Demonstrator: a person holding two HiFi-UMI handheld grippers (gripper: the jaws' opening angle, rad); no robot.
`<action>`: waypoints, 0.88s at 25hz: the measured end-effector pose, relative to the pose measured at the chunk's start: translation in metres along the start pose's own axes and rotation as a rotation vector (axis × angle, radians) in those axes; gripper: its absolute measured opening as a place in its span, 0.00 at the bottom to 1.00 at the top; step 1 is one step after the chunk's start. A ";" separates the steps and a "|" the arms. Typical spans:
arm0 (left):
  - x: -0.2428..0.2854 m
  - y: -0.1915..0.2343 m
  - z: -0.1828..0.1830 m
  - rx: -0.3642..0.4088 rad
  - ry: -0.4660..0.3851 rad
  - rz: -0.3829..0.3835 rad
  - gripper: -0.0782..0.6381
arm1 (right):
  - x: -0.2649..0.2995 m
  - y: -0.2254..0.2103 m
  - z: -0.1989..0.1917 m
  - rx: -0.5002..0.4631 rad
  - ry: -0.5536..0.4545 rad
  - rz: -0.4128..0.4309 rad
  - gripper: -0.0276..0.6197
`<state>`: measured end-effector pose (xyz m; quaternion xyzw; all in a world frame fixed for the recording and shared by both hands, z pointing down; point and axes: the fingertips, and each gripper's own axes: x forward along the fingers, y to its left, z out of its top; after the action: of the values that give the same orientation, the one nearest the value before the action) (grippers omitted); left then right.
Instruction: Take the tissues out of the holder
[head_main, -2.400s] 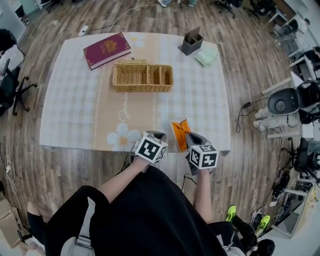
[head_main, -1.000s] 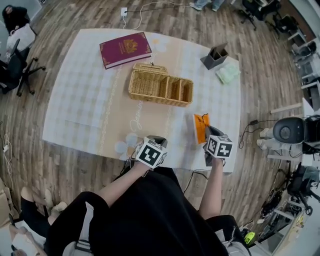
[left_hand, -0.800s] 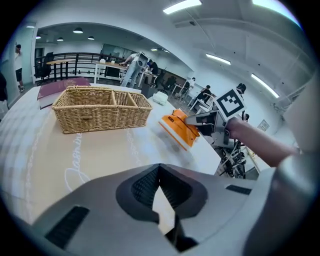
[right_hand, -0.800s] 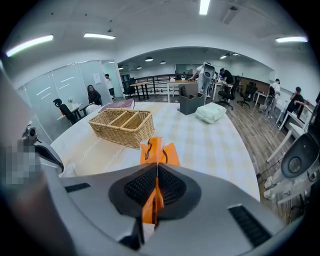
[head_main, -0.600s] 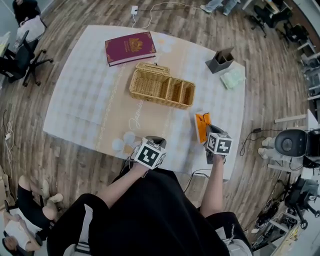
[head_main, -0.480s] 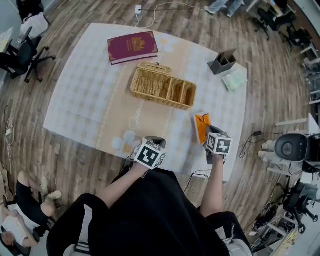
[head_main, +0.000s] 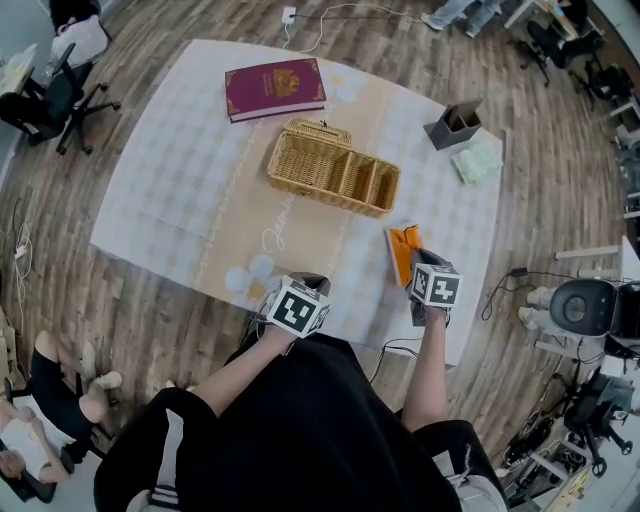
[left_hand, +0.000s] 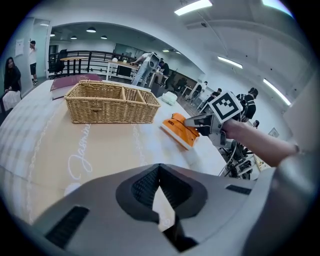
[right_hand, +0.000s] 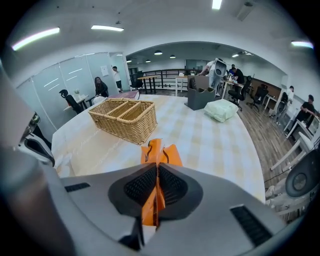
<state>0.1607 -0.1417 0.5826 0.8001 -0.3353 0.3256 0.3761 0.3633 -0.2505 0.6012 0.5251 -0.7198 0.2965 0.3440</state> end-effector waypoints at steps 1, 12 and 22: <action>0.000 -0.001 0.000 0.001 0.001 -0.002 0.11 | -0.001 0.001 0.000 0.004 -0.013 0.004 0.07; 0.002 -0.014 0.003 0.061 0.009 -0.046 0.11 | -0.036 0.007 0.012 0.030 -0.143 -0.012 0.17; 0.001 -0.027 0.005 0.139 0.015 -0.108 0.11 | -0.071 0.035 0.000 0.124 -0.222 -0.040 0.17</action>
<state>0.1834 -0.1326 0.5711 0.8386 -0.2655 0.3333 0.3392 0.3443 -0.2018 0.5412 0.5891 -0.7231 0.2738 0.2348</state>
